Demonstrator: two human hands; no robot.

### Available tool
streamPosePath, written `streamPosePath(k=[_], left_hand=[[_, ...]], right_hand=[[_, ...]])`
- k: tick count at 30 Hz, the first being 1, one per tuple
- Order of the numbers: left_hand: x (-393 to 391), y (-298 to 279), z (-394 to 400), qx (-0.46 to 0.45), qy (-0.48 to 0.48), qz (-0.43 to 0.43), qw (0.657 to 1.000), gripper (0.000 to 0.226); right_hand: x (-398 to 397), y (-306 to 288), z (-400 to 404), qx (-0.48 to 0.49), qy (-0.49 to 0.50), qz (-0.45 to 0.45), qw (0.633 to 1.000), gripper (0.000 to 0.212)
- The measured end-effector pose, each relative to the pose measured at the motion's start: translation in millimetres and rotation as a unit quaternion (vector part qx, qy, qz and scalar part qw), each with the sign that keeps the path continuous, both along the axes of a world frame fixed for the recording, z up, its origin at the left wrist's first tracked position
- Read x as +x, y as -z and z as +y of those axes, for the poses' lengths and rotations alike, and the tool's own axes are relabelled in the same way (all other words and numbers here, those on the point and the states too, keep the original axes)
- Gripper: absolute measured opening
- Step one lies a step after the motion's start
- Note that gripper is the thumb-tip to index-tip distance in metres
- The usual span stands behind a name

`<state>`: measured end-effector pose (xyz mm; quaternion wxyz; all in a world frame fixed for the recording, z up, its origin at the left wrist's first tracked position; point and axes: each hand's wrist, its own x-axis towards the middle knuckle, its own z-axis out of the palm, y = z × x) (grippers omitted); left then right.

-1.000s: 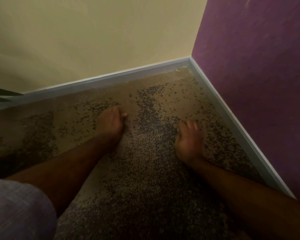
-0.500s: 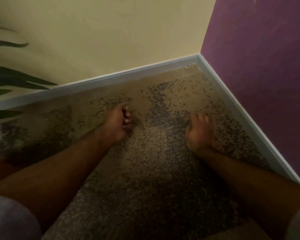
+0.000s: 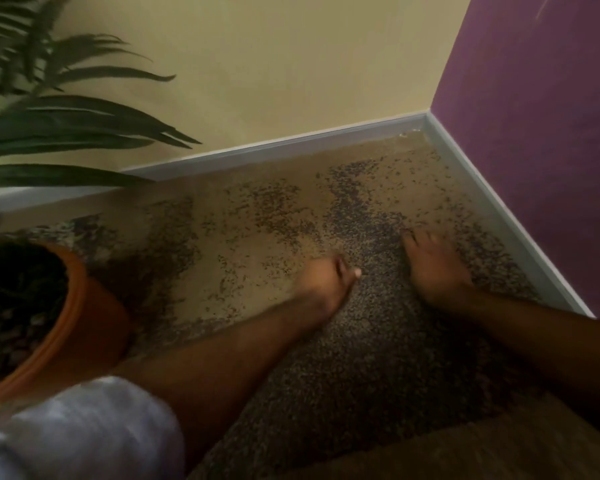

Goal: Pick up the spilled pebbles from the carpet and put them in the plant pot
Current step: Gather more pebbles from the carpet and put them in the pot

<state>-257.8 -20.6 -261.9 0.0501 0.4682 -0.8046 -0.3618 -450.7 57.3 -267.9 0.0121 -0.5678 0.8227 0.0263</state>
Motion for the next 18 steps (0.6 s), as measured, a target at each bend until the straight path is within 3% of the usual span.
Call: streamPosePath(k=[2, 5, 14, 16, 18], left_hand=[[-0.9, 8.3, 11.3, -0.090, 0.015, -0.061, 0.994, 0.033], [2.7, 14.2, 21.0, -0.162, 0.059, -0.077, 0.982, 0.035], [0.1, 6.8, -1.1, -0.042, -0.010, -0.061, 0.997, 0.020], [4.1, 4.0, -3.1, 0.005, -0.026, -0.020, 0.999, 0.023], [10.7, 0.3, -6.5, 0.078, -0.047, 0.051, 0.995, 0.023]], right_hand=[[-0.9, -1.1, 7.6, 0.002, -0.015, -0.003, 1.000, 0.036], [-0.6, -3.2, 13.3, 0.004, -0.009, -0.022, 1.000, 0.034], [-15.1, -7.0, 8.5, -0.015, 0.067, -0.113, 0.991, 0.027], [-15.1, -8.6, 7.1, -0.058, 0.117, -0.187, 0.974, 0.021], [-14.7, -11.0, 6.7, -0.126, 0.176, -0.333, 0.918, 0.013]])
